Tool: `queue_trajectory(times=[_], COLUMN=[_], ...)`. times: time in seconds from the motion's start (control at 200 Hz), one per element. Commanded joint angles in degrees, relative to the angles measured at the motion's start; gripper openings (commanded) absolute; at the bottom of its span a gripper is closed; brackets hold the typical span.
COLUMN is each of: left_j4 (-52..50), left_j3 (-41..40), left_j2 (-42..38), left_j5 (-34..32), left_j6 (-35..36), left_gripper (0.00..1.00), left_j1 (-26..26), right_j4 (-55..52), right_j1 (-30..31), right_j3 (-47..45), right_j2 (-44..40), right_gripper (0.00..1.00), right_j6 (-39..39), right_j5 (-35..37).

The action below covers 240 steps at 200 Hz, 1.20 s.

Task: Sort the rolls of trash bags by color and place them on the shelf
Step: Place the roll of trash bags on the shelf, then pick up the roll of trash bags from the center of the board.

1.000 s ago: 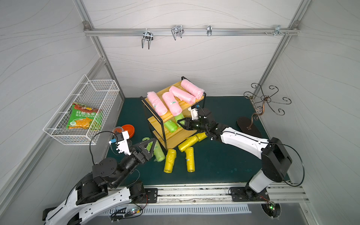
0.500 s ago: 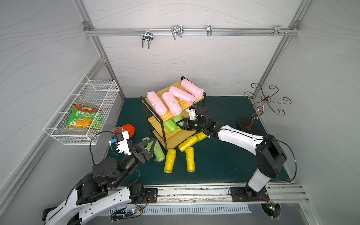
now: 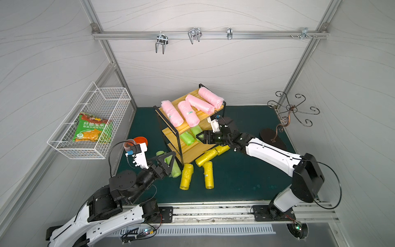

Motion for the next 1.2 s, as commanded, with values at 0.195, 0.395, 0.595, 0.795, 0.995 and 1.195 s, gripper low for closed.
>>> queue_trajectory(times=[0.195, 0.395, 0.595, 0.795, 0.995, 1.195], left_j4=[-9.61, -12.63, -14.57, -20.01, -22.83, -19.54], left_j3=[1.55, 0.81, -1.81, -5.72, -10.93, -12.63], left_j2=[4.47, 9.29, 14.16, 13.58, 15.08, 22.81], left_j5=[-1.10, 1.93, 5.60, 10.71, 18.99, 20.40], left_j6=[0.45, 0.09, -1.74, -7.51, -10.40, -10.26], left_gripper=[0.92, 0.90, 0.90, 0.90, 0.91, 0.94], left_j1=[-0.32, -0.29, -0.29, -0.29, -0.29, -0.29], right_j4=[-5.84, -14.20, -18.85, -20.15, -19.43, -19.86], right_j1=[-0.37, -0.37, -0.33, -0.33, -0.08, 1.06], right_j3=[-7.36, -13.60, -20.54, -25.38, -29.75, -30.53], right_j2=[-15.79, -26.20, -33.35, -39.21, -44.56, -44.22], right_gripper=[0.79, 0.80, 0.82, 0.81, 0.80, 0.79], right_j6=[-2.05, -0.78, -1.31, 0.79, 3.04, 3.44], right_j5=[4.69, 5.91, 7.75, 7.16, 7.96, 8.15])
